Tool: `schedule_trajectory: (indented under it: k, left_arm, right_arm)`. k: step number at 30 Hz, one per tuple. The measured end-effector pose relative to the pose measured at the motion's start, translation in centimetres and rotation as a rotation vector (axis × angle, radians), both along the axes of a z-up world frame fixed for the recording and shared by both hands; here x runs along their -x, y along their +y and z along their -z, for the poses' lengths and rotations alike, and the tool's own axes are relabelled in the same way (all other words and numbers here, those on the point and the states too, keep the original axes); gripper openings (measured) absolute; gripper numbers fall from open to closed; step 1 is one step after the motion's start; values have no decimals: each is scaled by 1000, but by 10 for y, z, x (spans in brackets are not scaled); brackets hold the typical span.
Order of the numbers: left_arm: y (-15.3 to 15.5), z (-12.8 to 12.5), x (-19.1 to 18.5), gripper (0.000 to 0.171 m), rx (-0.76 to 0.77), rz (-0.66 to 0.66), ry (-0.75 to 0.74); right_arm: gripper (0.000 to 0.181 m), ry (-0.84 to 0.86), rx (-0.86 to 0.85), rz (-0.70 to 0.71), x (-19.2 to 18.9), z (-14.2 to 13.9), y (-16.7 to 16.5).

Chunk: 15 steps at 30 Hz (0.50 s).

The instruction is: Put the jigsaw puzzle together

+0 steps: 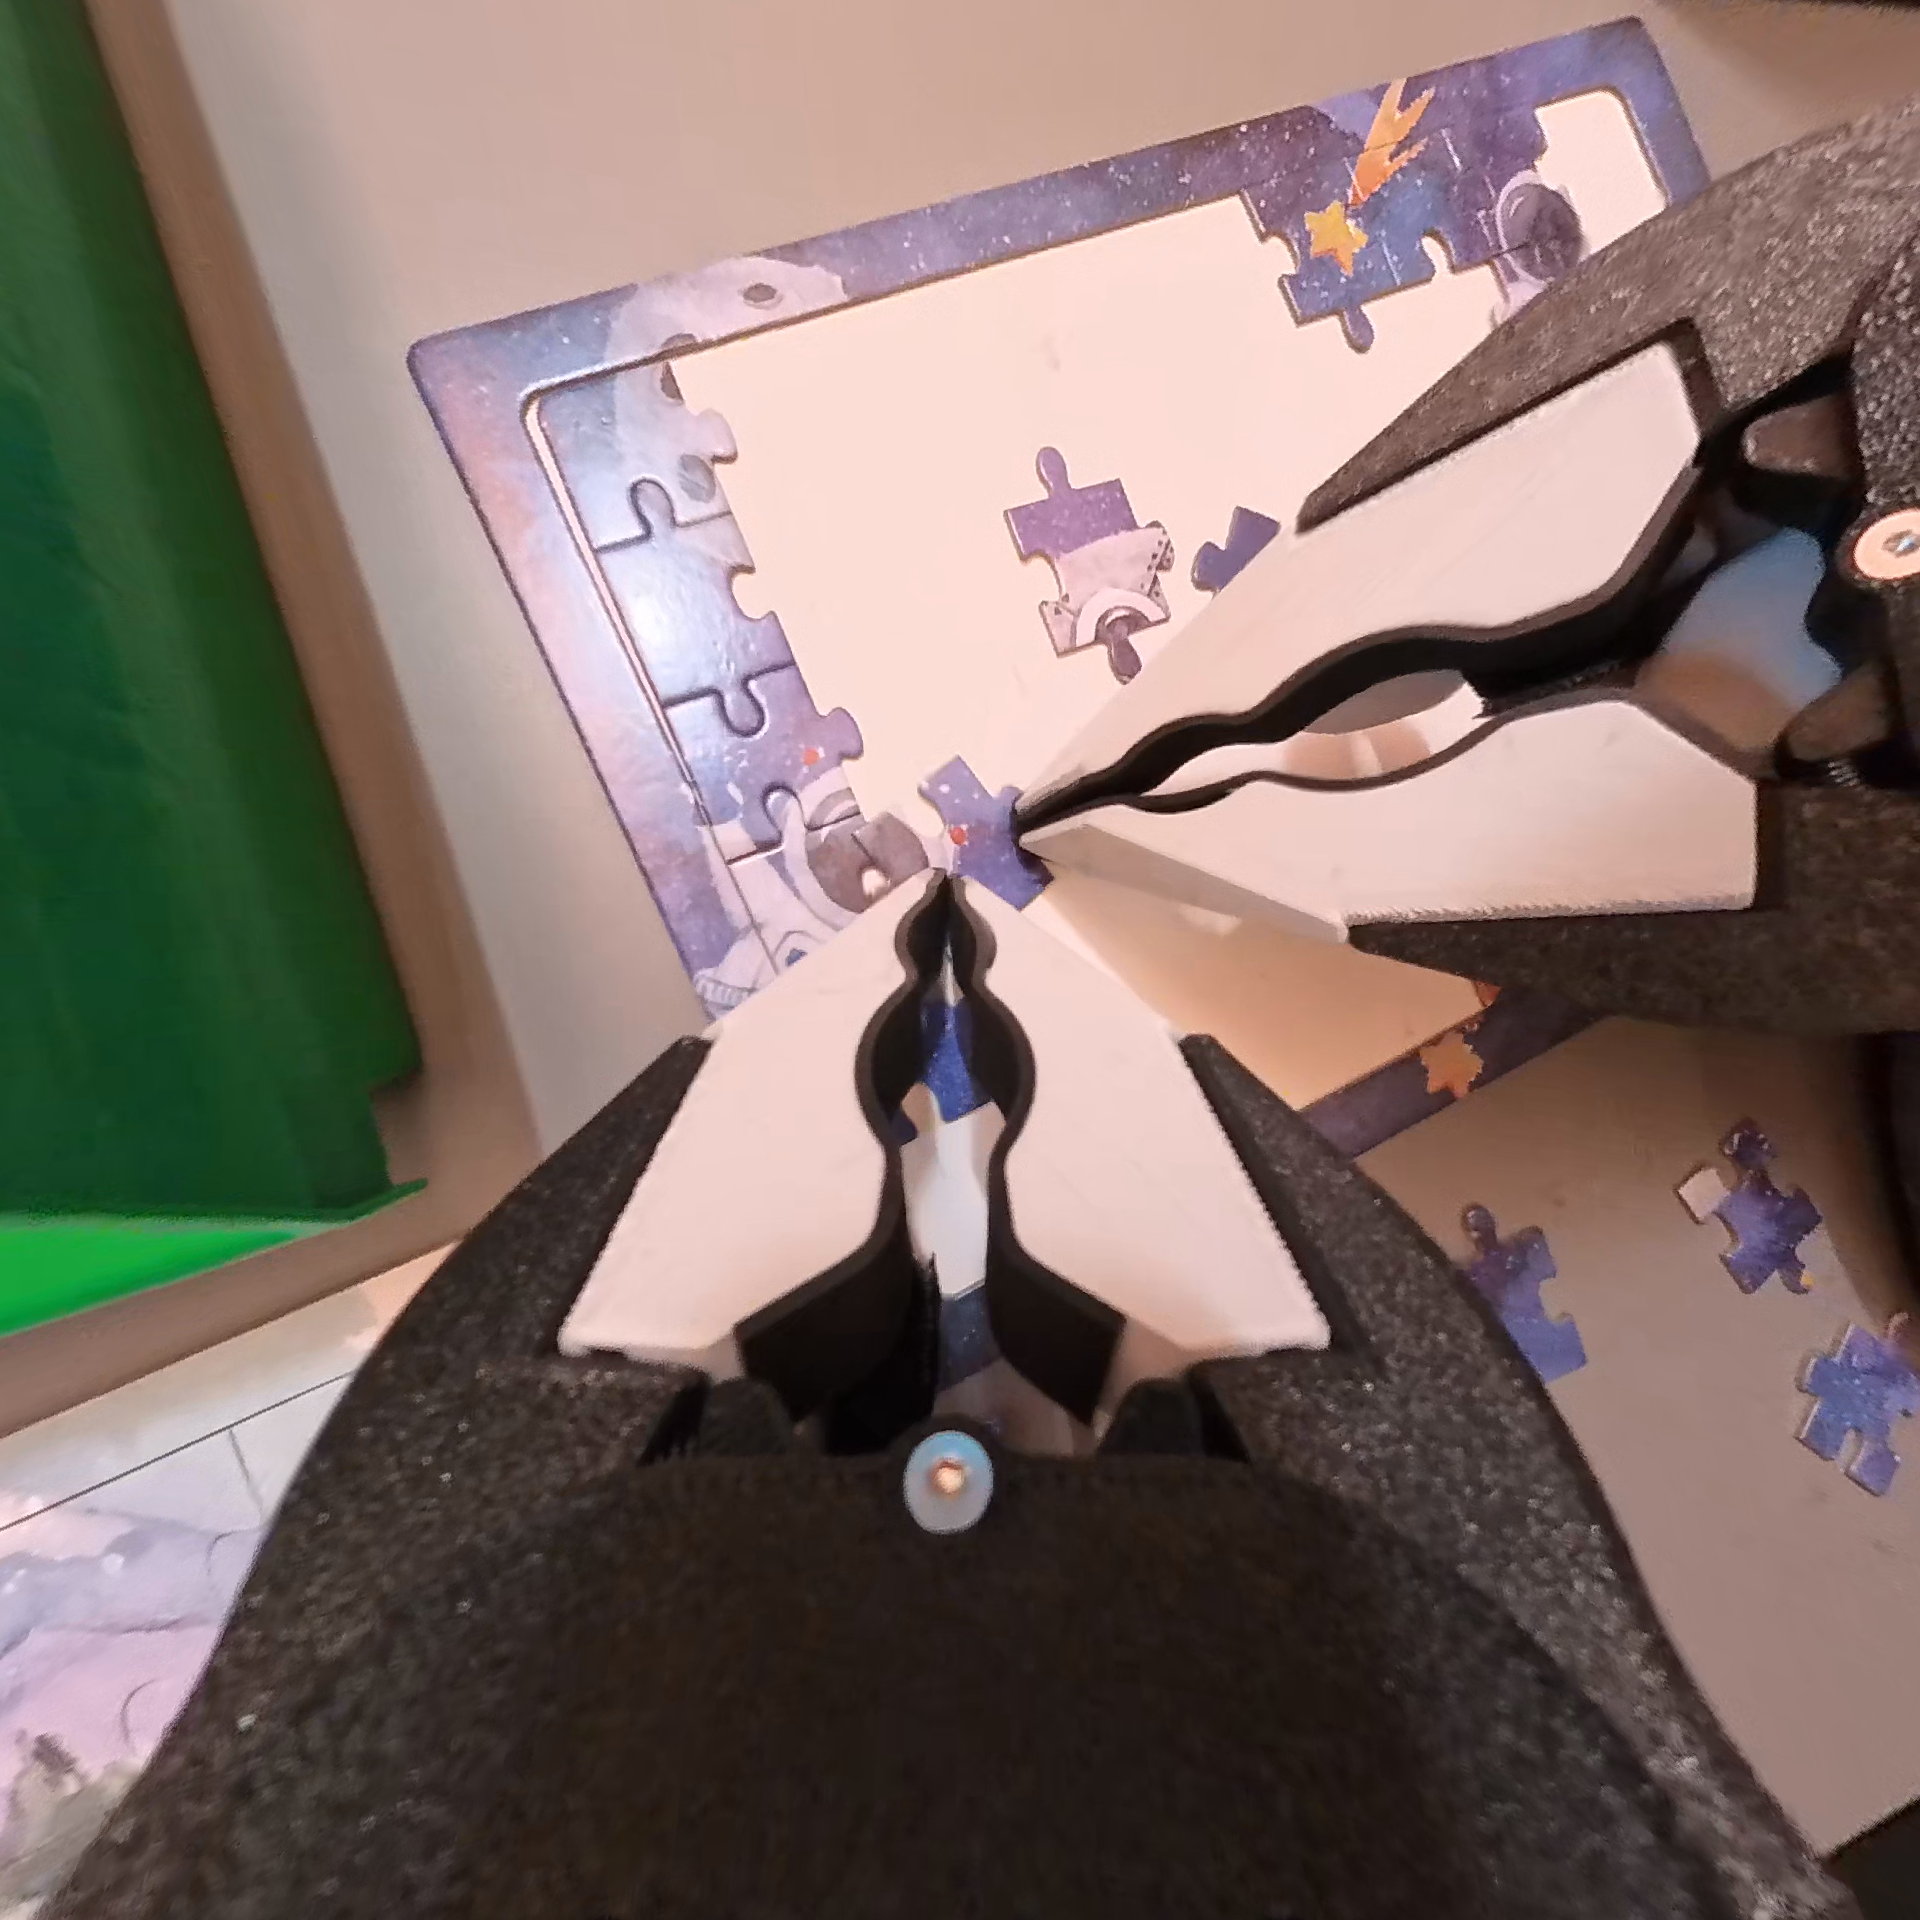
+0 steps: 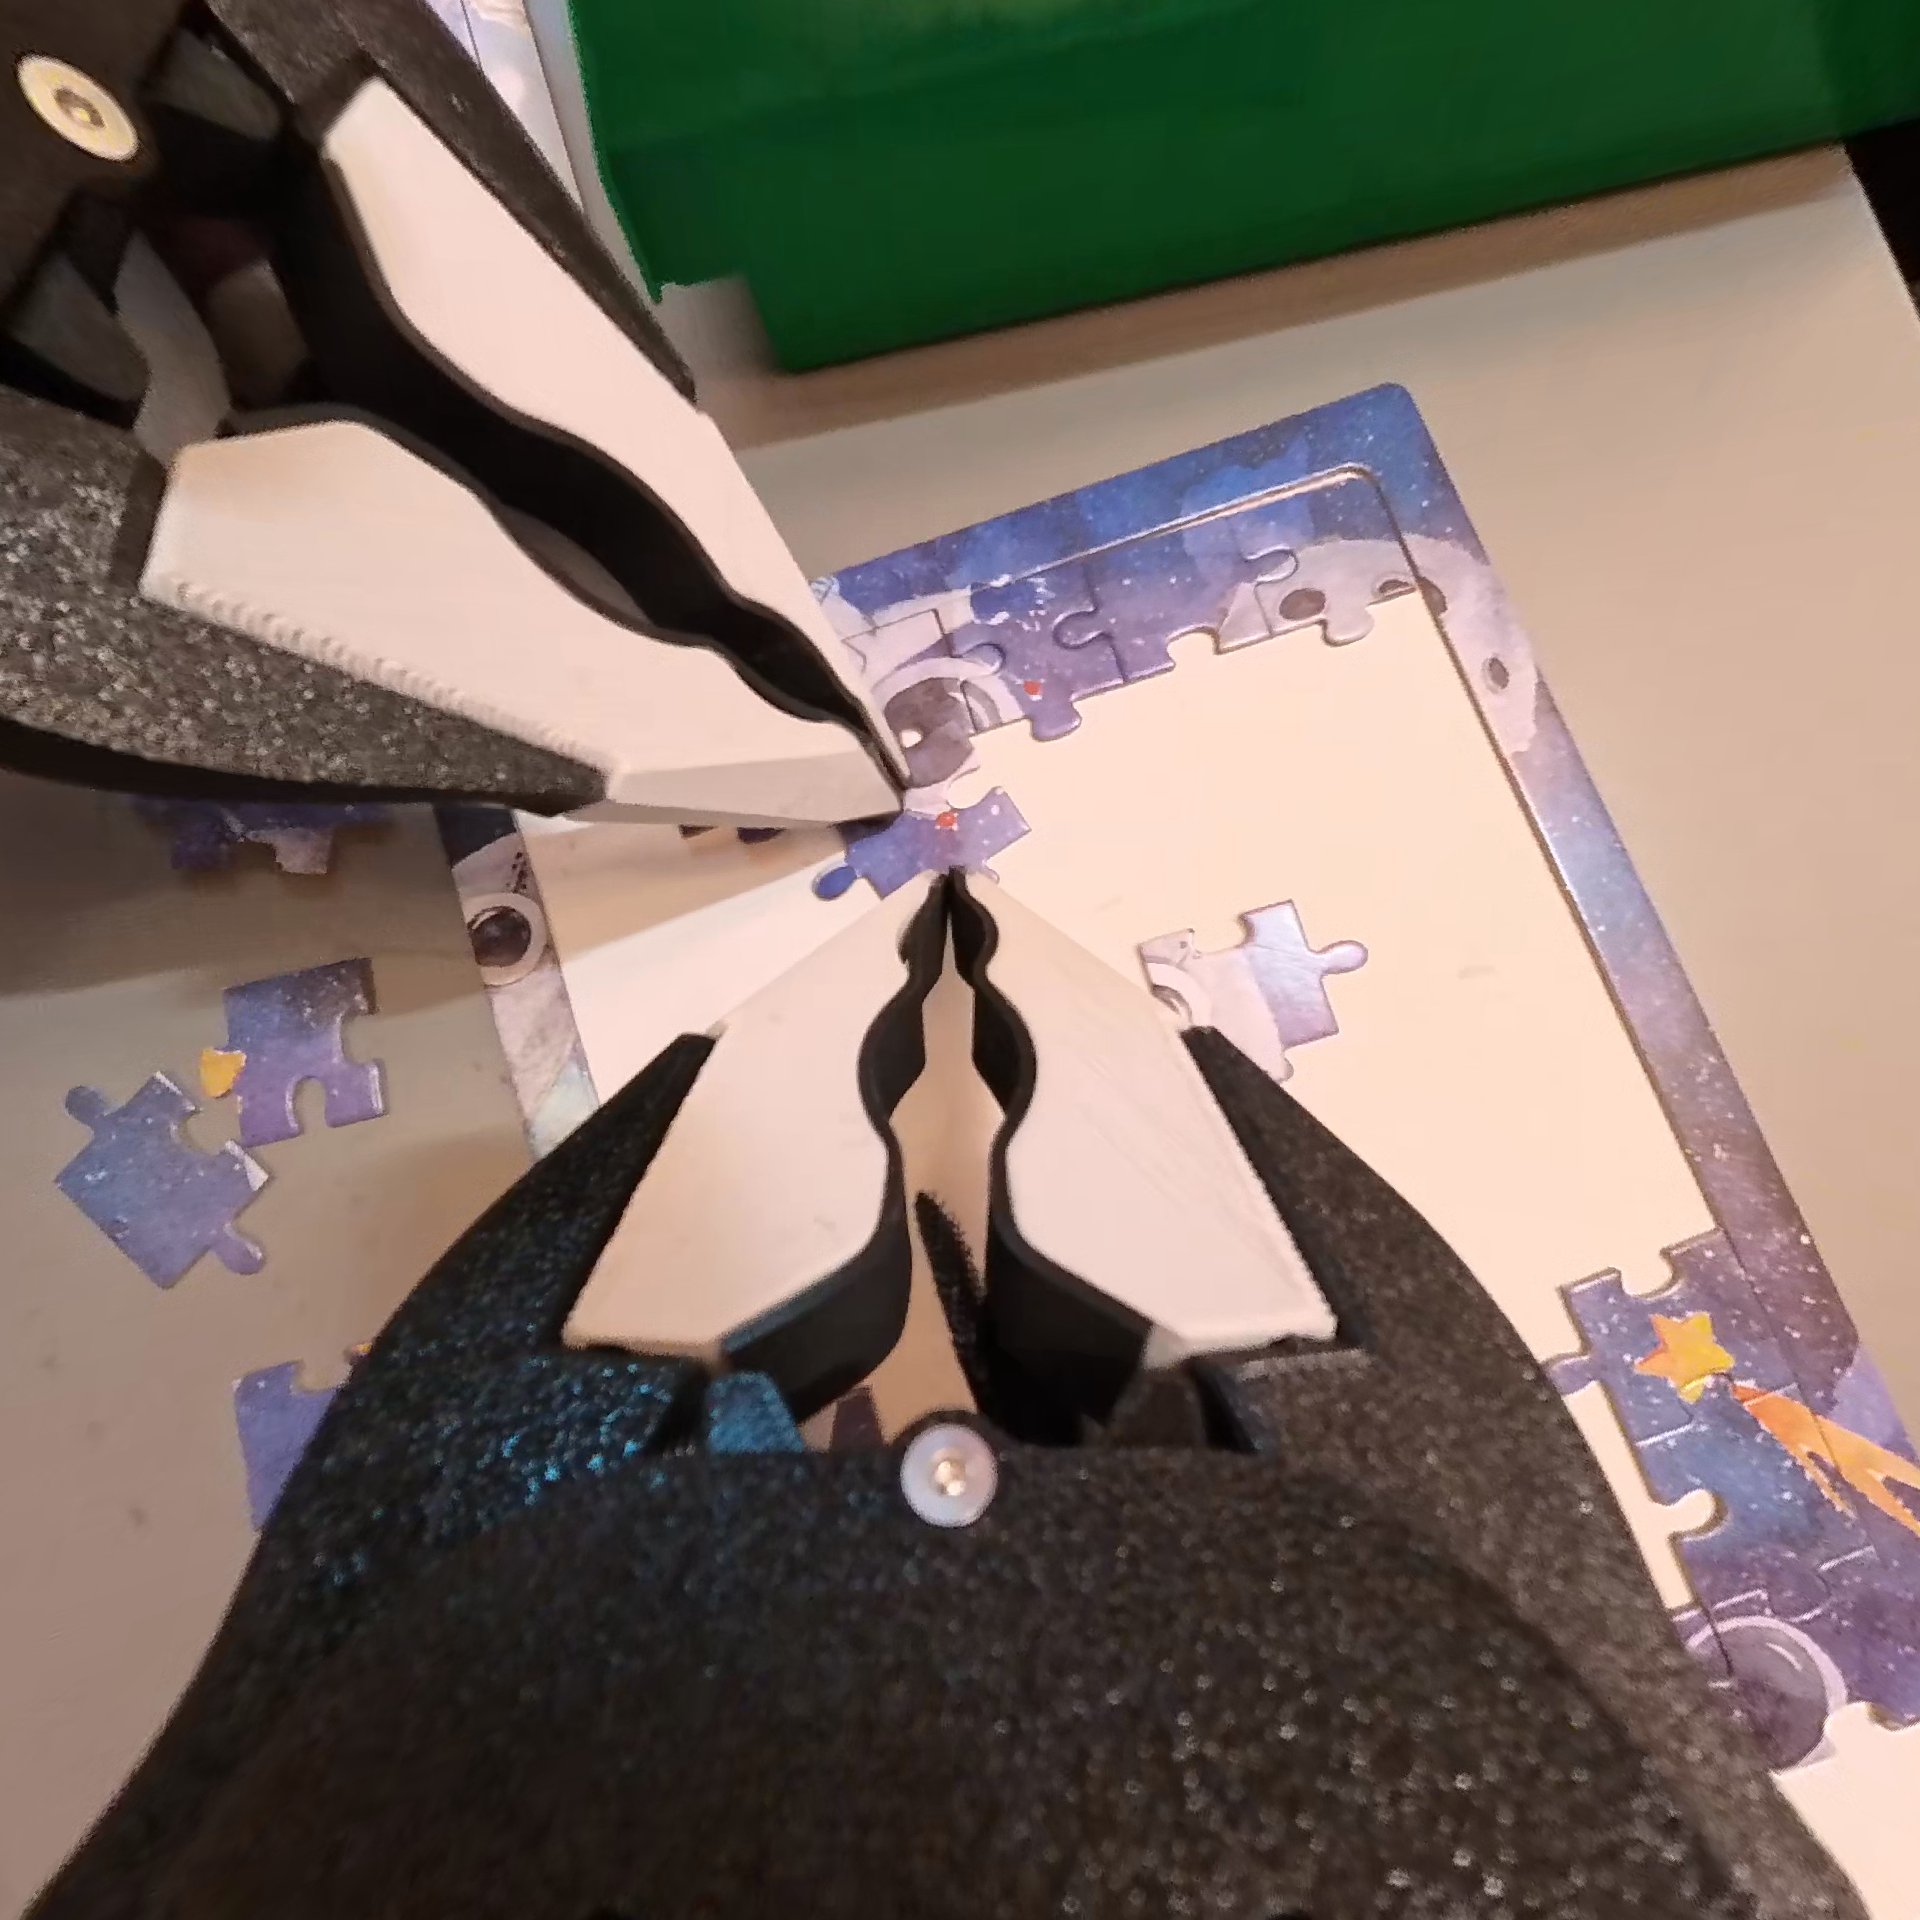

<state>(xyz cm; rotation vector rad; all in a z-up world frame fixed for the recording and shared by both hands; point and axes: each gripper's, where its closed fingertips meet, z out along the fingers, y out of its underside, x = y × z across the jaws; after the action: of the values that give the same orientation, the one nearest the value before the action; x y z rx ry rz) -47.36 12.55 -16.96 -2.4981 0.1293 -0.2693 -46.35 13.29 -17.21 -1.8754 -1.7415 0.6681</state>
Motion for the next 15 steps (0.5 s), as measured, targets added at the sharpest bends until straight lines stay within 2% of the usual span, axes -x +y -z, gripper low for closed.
schedule_trajectory:
  k: [2,5,8,15]
  left_arm:
    - [-2,-9,9,0,-50,-25,23]
    - [-11,-18,16,0,-82,-66,-26]
    - [-19,-15,14,0,-58,-43,-41]
    - [-12,0,4,0,-17,26,5]
  right_arm:
    - [0,2,12,-8,1,-2,-3]
    - [0,40,-6,-9,5,-11,-3]
    - [0,70,18,-39,10,-14,-12]
    - [0,41,-23,-23,11,-7,-9]
